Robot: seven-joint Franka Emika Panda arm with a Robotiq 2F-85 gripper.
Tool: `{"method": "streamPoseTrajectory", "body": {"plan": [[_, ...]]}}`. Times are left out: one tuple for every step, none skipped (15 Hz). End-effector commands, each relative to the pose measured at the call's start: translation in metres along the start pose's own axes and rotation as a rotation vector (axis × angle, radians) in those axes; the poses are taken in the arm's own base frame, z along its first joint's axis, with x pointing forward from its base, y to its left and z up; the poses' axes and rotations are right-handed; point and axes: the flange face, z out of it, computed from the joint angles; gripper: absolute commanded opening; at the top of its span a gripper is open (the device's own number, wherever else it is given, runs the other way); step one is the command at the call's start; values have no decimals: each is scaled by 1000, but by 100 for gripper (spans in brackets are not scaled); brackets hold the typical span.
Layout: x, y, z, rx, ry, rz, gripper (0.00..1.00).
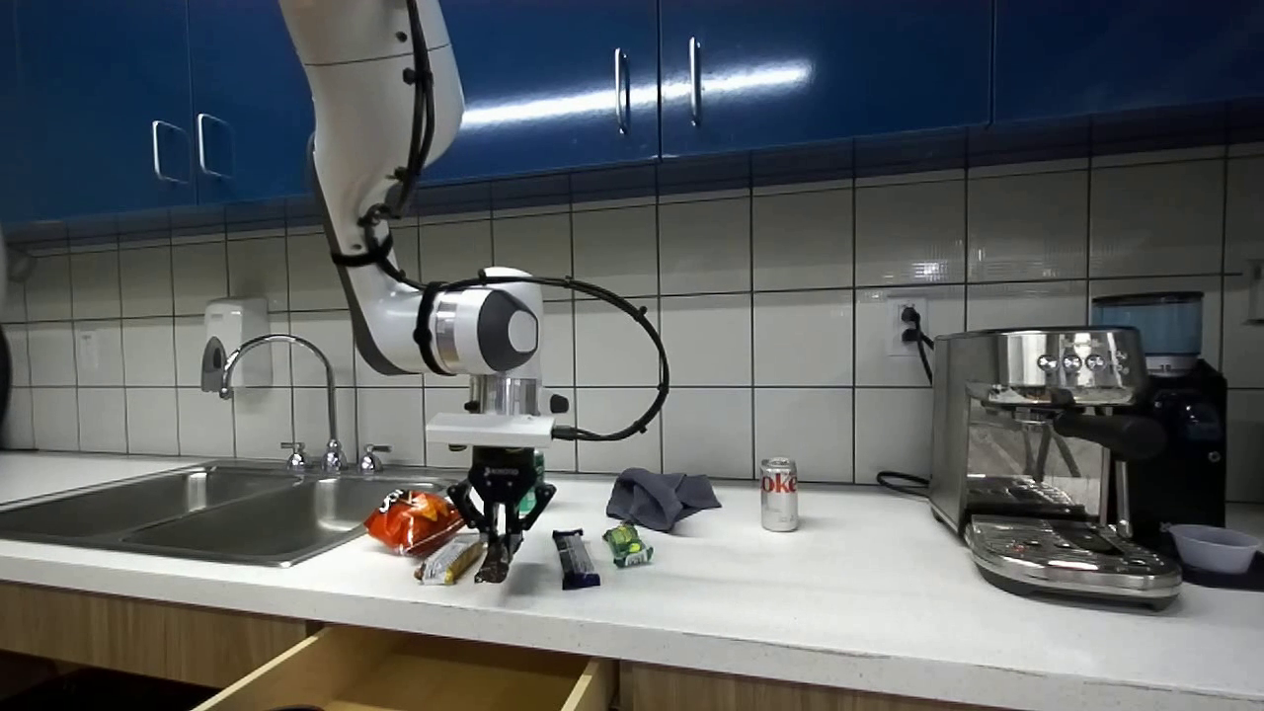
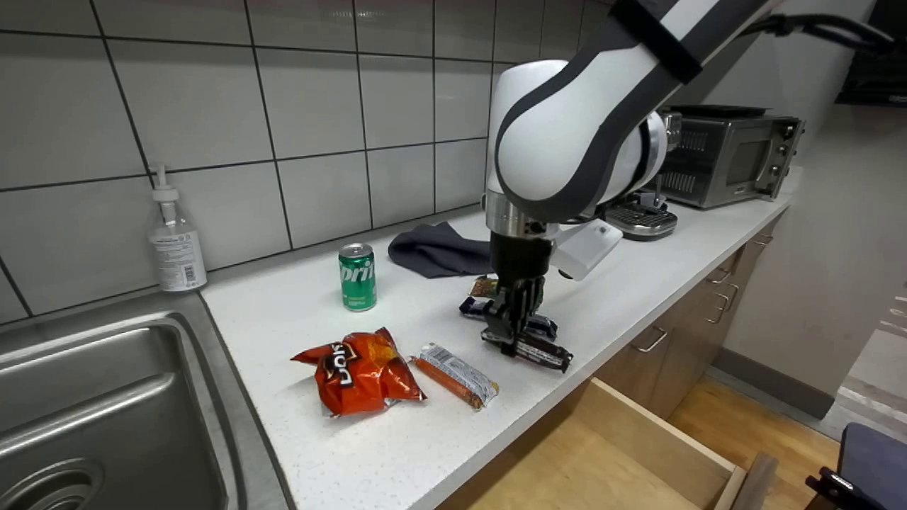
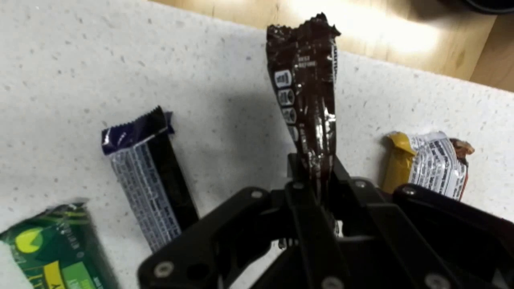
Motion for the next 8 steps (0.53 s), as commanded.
{"method": "streamPoseTrajectory", "body": {"plan": [[-40,-2,-16,12,2,2,4],[-49,-2,-17,11,-4,3,4],[-58,-3,-17,12,-11,6,4],[-66,-4,-18,14,-17,8,4],[-75,-5,-18,16,-22,13,4],[-84,-6,-17,18,-28,19,4],[-93,-8,-17,21,-35,26,4],[-102,-8,-15,24,-43,32,4]]}}
